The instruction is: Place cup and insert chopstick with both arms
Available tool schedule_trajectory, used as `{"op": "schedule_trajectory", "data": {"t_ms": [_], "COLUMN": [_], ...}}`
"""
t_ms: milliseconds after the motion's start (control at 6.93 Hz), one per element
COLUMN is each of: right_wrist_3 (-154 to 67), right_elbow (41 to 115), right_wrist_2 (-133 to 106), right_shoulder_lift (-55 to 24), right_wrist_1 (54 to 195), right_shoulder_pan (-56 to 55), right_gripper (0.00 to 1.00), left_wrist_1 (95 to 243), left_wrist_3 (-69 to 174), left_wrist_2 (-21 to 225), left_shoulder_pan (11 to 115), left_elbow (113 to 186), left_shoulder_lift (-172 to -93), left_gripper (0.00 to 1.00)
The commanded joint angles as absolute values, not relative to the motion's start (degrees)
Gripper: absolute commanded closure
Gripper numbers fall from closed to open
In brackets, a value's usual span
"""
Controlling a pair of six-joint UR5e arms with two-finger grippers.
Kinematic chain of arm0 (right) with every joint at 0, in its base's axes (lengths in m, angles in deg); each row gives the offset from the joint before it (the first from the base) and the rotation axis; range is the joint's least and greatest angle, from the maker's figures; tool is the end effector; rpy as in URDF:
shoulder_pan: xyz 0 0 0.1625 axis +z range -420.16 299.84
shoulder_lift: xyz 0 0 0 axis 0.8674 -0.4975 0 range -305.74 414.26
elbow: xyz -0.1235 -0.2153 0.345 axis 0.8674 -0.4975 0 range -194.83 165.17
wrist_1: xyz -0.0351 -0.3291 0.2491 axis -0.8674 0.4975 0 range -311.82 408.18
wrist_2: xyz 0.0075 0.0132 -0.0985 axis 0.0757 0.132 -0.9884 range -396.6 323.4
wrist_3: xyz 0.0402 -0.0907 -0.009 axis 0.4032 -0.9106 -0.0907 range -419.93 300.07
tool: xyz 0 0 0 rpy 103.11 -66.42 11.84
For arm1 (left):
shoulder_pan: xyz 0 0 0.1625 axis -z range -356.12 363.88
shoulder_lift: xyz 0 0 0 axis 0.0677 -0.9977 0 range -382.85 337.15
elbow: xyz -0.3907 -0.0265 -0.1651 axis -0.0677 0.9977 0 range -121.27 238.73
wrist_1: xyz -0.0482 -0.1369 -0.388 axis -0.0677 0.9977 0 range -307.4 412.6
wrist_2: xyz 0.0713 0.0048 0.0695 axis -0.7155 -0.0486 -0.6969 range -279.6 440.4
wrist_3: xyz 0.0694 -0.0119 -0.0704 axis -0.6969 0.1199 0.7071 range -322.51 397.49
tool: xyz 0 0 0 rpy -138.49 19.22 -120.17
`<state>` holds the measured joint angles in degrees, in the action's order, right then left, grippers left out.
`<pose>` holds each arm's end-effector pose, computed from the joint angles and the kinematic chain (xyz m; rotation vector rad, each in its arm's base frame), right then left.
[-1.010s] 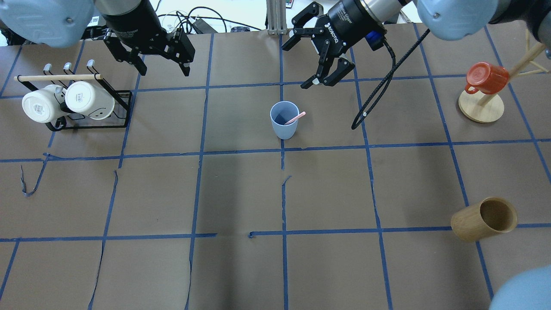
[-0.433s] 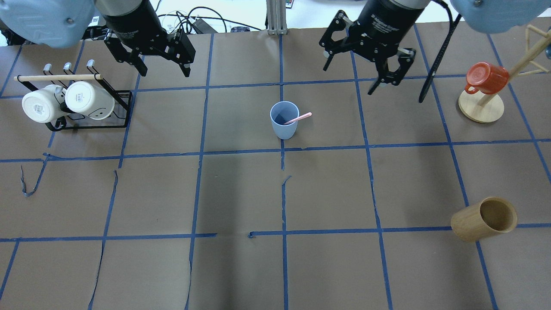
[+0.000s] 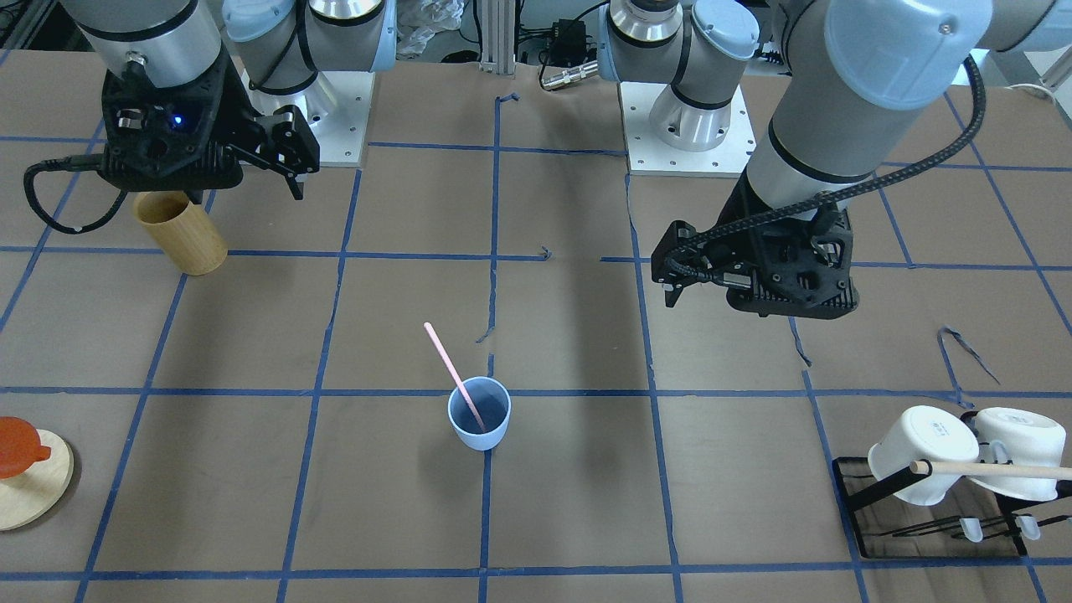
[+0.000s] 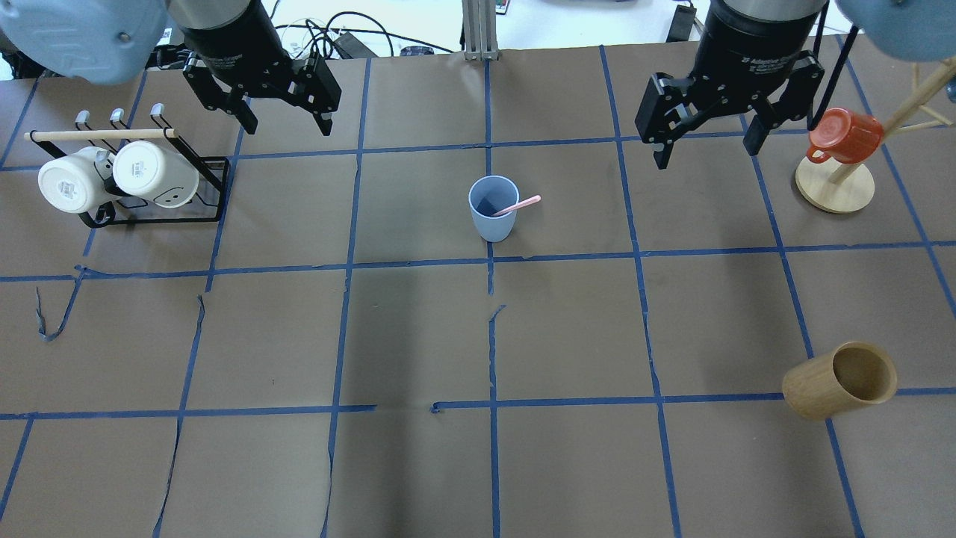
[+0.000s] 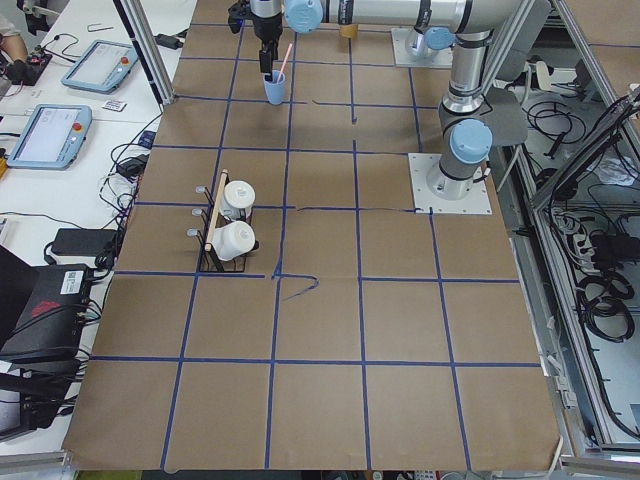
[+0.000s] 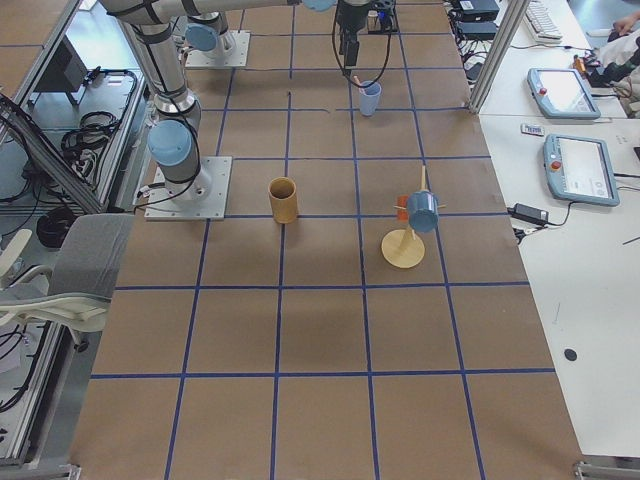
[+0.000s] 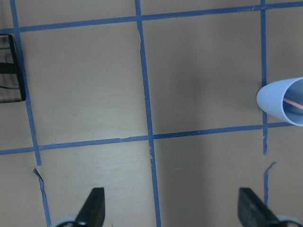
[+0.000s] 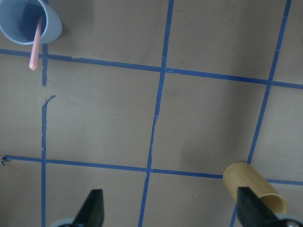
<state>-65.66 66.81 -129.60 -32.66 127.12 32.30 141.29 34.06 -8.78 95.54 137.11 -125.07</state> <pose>0.1494 -0.4965 0.5140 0.2248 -3.0800 -0.1581 -0.1516 -0.5789 0.4756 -0.1389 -3.1242 0.0198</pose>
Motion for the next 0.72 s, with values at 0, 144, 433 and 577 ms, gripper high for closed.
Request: {"op": "schedule_trajectory", "data": {"t_ms": [0,144,433,577], "right_wrist_3": [-67.7,-67.6,-67.5,-67.6], "right_elbow": [70.8,71.0,71.1,71.1], "right_wrist_2": [-130.4,-130.4,-129.6,-129.5], "right_shoulder_lift": [-33.9,-34.1,-34.1,-34.1], "right_wrist_1": [126.8,126.8,127.2,128.6], "right_shoulder_pan": [32.2,32.2,32.1,31.8], "right_gripper": [0.00,0.00,0.00,0.00], "left_wrist_1": [141.4,141.4,141.6,141.6], "left_wrist_3": [34.1,34.1,34.1,34.1], "left_wrist_2": [-8.8,-8.8,-8.8,-8.8], "left_shoulder_pan": [95.7,95.7,95.9,95.9], "left_elbow": [137.1,137.1,137.3,137.5], "left_shoulder_lift": [-125.1,-125.1,-125.1,-125.0], "left_gripper": [0.00,0.00,0.00,0.00]}}
